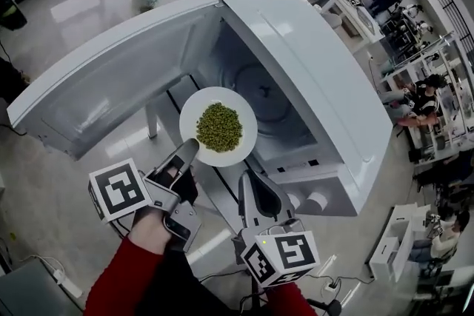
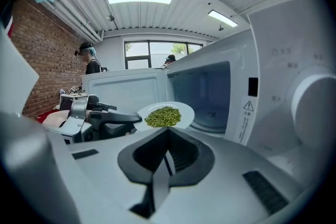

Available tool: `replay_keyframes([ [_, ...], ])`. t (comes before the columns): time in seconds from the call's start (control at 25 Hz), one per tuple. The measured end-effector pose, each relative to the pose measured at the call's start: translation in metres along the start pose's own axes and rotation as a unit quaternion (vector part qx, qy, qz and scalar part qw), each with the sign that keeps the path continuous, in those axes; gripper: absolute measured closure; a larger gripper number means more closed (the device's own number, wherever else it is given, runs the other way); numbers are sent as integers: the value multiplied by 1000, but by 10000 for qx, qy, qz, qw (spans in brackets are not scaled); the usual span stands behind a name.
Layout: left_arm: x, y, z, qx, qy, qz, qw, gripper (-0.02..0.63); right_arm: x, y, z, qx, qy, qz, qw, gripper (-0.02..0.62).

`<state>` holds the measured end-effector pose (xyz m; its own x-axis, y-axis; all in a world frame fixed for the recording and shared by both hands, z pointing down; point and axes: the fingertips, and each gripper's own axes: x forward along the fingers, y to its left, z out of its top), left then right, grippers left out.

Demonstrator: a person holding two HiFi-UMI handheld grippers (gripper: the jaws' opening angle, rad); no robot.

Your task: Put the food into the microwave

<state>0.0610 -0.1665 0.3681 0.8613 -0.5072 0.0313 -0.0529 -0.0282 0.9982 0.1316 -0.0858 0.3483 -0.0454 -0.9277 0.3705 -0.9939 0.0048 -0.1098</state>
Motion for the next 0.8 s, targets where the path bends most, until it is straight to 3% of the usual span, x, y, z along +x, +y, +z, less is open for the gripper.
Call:
replay_keyframes([
  [0.2,21,19,-11,-49,12,-48,10000,582,4,-12,-17,-67,64,-49,9999,581],
  [0.4,36,39,6,49,98,-61,9999,583,30,-7,-30,-40,84,-77,9999,581],
  [0.8,84,31,10,293,277,66,9992,583,43,-18,-39,-2,558,-45,9984,581],
])
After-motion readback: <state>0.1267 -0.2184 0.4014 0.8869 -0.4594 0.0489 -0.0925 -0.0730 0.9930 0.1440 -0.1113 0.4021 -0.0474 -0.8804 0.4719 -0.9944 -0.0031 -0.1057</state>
